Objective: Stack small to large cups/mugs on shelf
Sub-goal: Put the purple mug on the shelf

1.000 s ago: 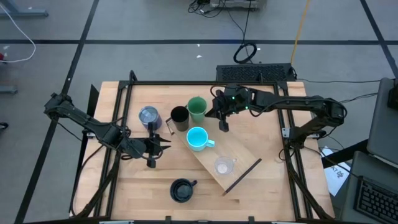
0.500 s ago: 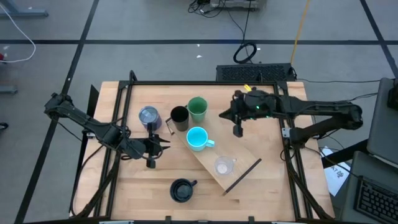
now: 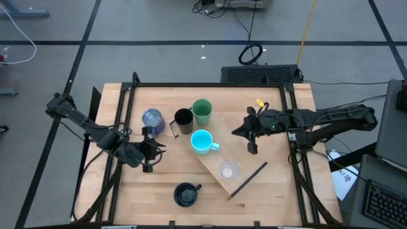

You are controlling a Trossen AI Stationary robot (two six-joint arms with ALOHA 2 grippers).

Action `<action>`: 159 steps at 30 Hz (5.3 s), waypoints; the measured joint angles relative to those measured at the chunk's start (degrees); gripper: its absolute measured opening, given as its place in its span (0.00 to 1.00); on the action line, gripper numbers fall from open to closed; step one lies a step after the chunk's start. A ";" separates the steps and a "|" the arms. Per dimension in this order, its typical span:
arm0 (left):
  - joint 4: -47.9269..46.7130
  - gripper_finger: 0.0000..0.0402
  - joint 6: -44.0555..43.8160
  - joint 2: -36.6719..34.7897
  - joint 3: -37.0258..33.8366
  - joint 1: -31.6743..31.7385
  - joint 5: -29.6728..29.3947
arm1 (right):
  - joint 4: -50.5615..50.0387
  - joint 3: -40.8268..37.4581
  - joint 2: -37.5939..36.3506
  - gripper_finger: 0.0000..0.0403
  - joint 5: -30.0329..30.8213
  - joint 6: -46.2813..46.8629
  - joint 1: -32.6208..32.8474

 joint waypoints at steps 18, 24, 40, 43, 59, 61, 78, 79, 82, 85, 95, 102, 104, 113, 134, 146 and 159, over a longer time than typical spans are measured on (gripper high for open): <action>-10.65 0.22 -13.97 -0.36 0.00 -1.85 0.11 | 0.93 -0.87 -7.20 0.00 13.18 -0.32 3.64; -10.28 0.22 -21.17 0.12 0.00 -4.94 -1.67 | 0.94 -0.87 -7.19 0.00 13.36 -3.05 3.58; -21.79 0.22 -40.26 3.44 0.22 -5.04 -2.08 | 0.93 -0.87 -7.19 0.00 14.67 -3.52 3.51; -26.36 0.24 -46.75 3.42 0.92 -4.46 -1.84 | 0.95 -0.87 -7.19 0.00 14.67 -4.08 3.51; -29.44 0.62 -64.97 3.44 0.94 -1.54 -2.07 | 1.42 -0.87 -7.19 0.00 14.83 -4.55 3.49; -29.60 0.65 -65.50 3.44 0.94 -1.54 -2.94 | 1.51 -0.87 -7.19 0.00 14.83 -4.55 3.49; -30.44 0.82 -81.65 16.08 0.85 4.41 -4.02 | 2.46 -0.87 -7.17 0.00 14.83 -6.05 3.49; -30.57 0.82 -82.43 16.84 0.85 4.41 -4.04 | 2.45 -0.87 -7.17 0.00 14.83 -6.05 3.49; -30.56 0.82 -84.49 19.13 0.85 4.38 -4.00 | 2.41 -0.87 -7.17 0.00 14.83 -6.05 3.49; -30.60 0.82 -85.83 21.06 0.85 4.41 -3.78 | 2.46 -0.87 -7.17 0.00 14.83 -6.05 3.49; -30.93 0.82 -89.51 26.17 0.85 6.20 -5.35 | 2.67 -0.87 -7.17 0.00 14.83 -6.03 3.49; -30.90 0.79 -89.29 27.60 0.85 8.63 -5.60 | 2.65 -0.87 -7.17 0.00 14.83 -6.03 3.49; -30.93 0.75 -88.65 27.57 0.85 9.39 -5.69 | 2.65 -0.87 -7.17 0.00 14.83 -6.03 3.49; -34.44 0.58 -87.21 27.57 0.85 11.65 -5.65 | 2.64 -0.87 -7.17 0.00 14.81 -5.92 3.49; -33.62 0.57 -91.27 27.86 0.85 10.18 -4.61 | 2.30 -0.87 -7.17 0.00 14.54 -6.01 3.60; -33.91 0.57 -92.92 31.78 -1.92 10.77 -4.64 | 2.70 -0.87 -7.19 0.00 14.48 -5.40 3.60; -35.26 0.57 -91.17 26.91 -0.43 4.07 -3.97 | 2.67 -0.87 -7.19 0.00 14.48 -4.55 3.62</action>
